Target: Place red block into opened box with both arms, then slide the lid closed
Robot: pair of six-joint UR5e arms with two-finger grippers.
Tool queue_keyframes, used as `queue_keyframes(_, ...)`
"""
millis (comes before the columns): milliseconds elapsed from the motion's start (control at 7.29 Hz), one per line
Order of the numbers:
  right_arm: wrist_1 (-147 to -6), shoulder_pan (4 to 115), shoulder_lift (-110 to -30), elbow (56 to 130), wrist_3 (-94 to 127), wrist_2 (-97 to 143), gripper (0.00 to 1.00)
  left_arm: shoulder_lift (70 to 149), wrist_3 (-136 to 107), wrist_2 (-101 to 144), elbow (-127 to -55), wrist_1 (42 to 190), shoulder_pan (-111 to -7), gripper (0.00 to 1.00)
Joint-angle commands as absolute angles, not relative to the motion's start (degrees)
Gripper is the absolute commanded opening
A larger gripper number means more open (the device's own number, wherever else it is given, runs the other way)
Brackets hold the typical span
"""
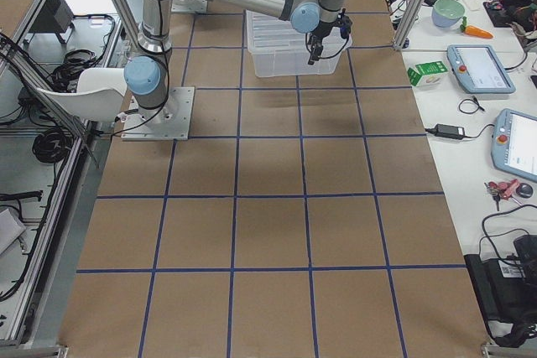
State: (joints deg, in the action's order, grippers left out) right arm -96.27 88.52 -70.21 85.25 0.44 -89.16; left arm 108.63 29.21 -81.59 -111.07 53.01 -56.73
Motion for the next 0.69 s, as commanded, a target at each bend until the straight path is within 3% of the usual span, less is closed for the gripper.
queue_keyframes(0,-96.4,88.2,-70.3,84.8,-1.1,-89.4,1.0,111.1,33.1,-81.9,-110.7,49.7,-57.3,1.0)
queue_keyframes(548,-95.9,83.8,-70.7,84.8,-4.7,-89.5,1.0,112.9,32.3,-82.0,-110.7,49.7,-57.3,1.0)
